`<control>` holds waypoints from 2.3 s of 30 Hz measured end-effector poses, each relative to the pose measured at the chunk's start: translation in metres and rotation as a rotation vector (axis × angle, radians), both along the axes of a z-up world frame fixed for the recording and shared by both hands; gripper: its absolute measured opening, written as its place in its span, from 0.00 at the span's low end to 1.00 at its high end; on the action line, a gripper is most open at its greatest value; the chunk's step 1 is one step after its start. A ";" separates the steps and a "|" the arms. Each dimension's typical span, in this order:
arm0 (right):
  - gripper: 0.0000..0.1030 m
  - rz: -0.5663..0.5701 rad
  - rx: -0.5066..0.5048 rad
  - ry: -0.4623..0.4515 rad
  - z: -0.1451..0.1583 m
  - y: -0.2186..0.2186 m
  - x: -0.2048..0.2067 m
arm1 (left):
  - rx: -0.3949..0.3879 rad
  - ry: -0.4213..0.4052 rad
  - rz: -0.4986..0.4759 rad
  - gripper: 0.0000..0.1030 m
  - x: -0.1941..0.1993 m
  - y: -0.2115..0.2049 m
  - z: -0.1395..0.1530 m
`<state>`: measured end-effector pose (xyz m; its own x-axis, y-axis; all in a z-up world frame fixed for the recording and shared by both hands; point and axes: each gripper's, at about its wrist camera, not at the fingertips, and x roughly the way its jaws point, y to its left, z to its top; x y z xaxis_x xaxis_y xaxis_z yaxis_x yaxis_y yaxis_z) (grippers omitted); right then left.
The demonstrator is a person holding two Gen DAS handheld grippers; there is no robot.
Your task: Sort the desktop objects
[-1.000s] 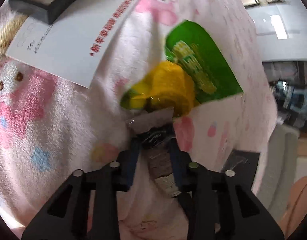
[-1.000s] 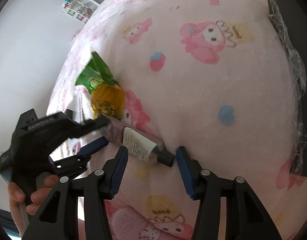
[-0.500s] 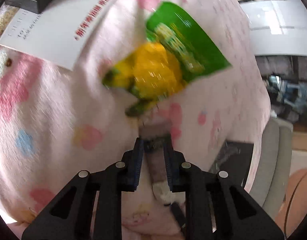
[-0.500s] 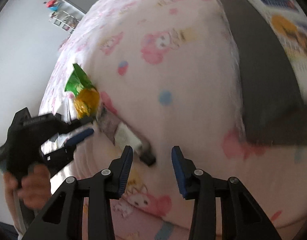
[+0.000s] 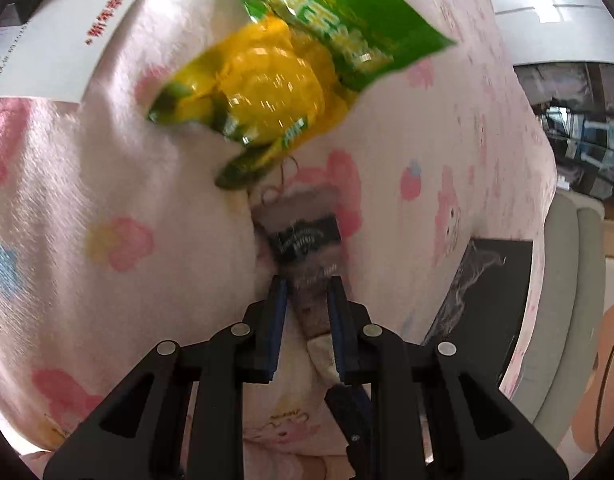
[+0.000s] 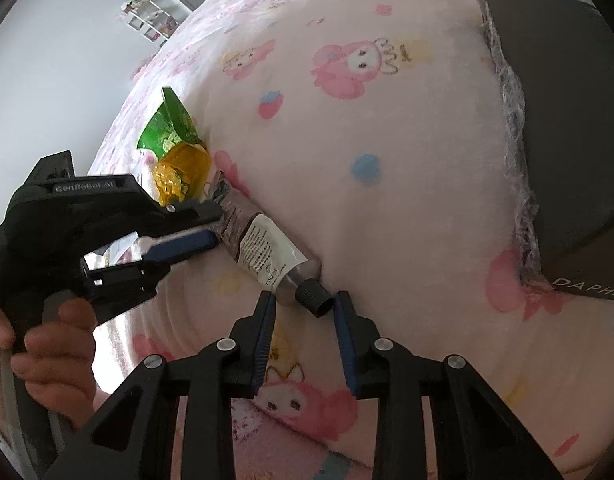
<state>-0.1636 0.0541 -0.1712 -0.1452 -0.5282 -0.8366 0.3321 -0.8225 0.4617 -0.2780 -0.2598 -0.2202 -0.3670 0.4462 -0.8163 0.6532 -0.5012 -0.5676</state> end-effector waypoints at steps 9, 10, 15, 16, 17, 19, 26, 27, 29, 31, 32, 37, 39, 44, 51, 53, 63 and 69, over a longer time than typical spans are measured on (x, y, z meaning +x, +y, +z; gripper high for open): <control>0.25 -0.051 0.012 0.109 0.019 -0.001 -0.004 | -0.059 0.022 0.184 0.18 0.044 -0.032 0.015; 0.25 -0.054 0.017 0.112 0.019 -0.001 -0.004 | -0.061 0.016 0.207 0.18 0.041 -0.036 0.016; 0.25 -0.061 0.031 0.116 0.017 0.003 -0.002 | -0.009 0.013 0.181 0.18 0.007 -0.030 0.003; 0.25 -0.061 0.034 0.118 0.018 0.006 -0.002 | -0.002 0.011 0.158 0.18 0.000 -0.026 -0.001; 0.25 -0.063 0.039 0.121 0.019 0.009 -0.001 | -0.002 0.007 0.132 0.18 -0.005 -0.022 -0.003; 0.25 -0.070 0.044 0.123 0.020 0.016 0.000 | -0.005 0.008 0.081 0.18 -0.016 -0.013 -0.005; 0.20 -0.104 0.080 0.149 0.031 0.038 0.002 | -0.025 0.014 -0.071 0.18 -0.007 -0.001 0.018; 0.20 -0.108 0.083 0.154 0.033 0.041 0.002 | -0.014 0.018 -0.069 0.18 -0.011 0.001 0.017; 0.20 -0.120 0.093 0.154 0.033 0.048 0.002 | 0.004 0.024 -0.046 0.18 -0.025 0.005 0.013; 0.20 -0.140 0.098 0.142 0.031 0.055 0.001 | 0.002 0.031 -0.011 0.18 -0.041 0.006 0.009; 0.20 -0.150 0.096 0.134 0.029 0.059 0.000 | -0.003 0.032 0.000 0.18 -0.048 0.008 0.006; 0.20 -0.177 0.048 0.103 0.024 0.067 -0.006 | -0.051 0.004 -0.022 0.18 -0.064 0.008 0.000; 0.20 -0.166 0.021 0.091 0.022 0.064 -0.008 | -0.054 0.013 -0.054 0.18 -0.069 0.012 0.006; 0.20 -0.158 -0.002 0.080 0.019 0.066 -0.006 | 0.078 0.028 -0.172 0.18 -0.088 0.063 -0.003; 0.20 -0.181 0.005 0.072 0.018 0.073 -0.011 | -0.074 0.061 -0.027 0.21 -0.106 0.054 -0.007; 0.20 -0.163 -0.013 0.054 0.014 0.068 -0.011 | -0.082 0.058 0.002 0.23 -0.107 0.052 -0.012; 0.20 -0.182 -0.023 0.054 0.013 0.070 -0.010 | -0.116 0.011 -0.178 0.27 -0.121 0.117 -0.018; 0.20 -0.214 -0.034 0.059 0.016 0.080 -0.012 | -0.037 0.030 -0.208 0.27 -0.101 0.142 -0.017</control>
<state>-0.1757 0.1343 -0.1557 -0.3056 -0.5081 -0.8053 0.1790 -0.8613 0.4756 -0.3785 -0.1178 -0.2374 -0.2946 0.4847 -0.8236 0.5167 -0.6442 -0.5639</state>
